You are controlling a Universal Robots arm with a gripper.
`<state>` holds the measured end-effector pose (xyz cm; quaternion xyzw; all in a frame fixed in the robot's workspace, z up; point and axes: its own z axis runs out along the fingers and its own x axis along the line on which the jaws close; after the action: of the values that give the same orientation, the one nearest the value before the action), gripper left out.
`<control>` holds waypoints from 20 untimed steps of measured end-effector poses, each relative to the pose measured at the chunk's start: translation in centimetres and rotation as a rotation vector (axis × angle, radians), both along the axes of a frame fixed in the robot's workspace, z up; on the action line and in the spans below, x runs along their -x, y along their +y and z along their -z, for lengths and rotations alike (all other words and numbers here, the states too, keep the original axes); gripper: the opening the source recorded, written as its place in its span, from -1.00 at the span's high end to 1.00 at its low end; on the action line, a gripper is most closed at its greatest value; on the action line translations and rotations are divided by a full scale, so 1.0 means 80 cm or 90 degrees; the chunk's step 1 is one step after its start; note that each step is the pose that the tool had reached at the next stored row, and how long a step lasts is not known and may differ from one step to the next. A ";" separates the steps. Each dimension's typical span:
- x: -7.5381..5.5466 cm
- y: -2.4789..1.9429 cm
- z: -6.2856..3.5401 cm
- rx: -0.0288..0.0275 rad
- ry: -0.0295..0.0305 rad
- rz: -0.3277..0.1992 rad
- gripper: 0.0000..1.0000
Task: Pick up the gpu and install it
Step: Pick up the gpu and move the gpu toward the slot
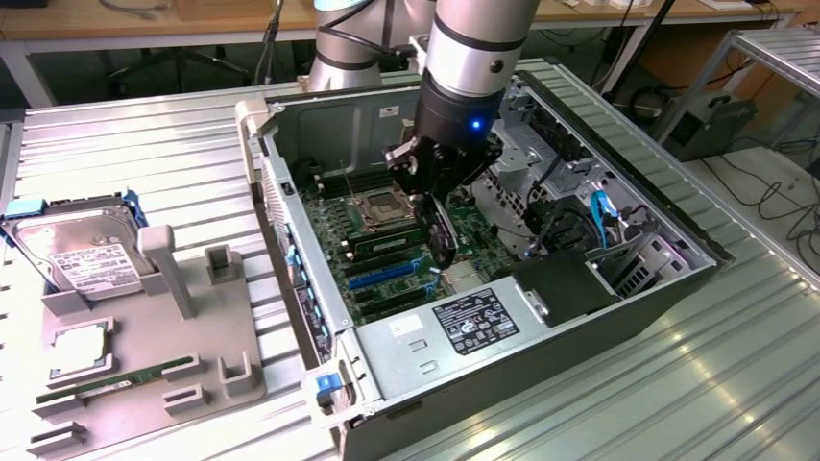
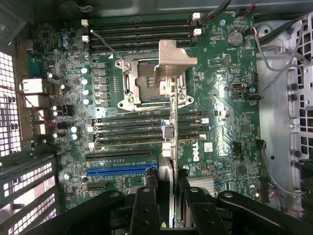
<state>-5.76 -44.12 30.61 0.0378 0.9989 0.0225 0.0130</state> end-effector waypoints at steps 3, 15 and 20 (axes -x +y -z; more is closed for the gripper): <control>0.000 0.0000 0.001 0.0000 0.0000 0.000 0.47; -0.001 0.0034 0.003 0.0000 0.0000 -0.002 0.47; -0.005 0.0118 0.003 0.0000 0.0000 -0.005 0.47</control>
<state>-5.37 -43.18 30.38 0.0339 0.9991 0.0226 0.0129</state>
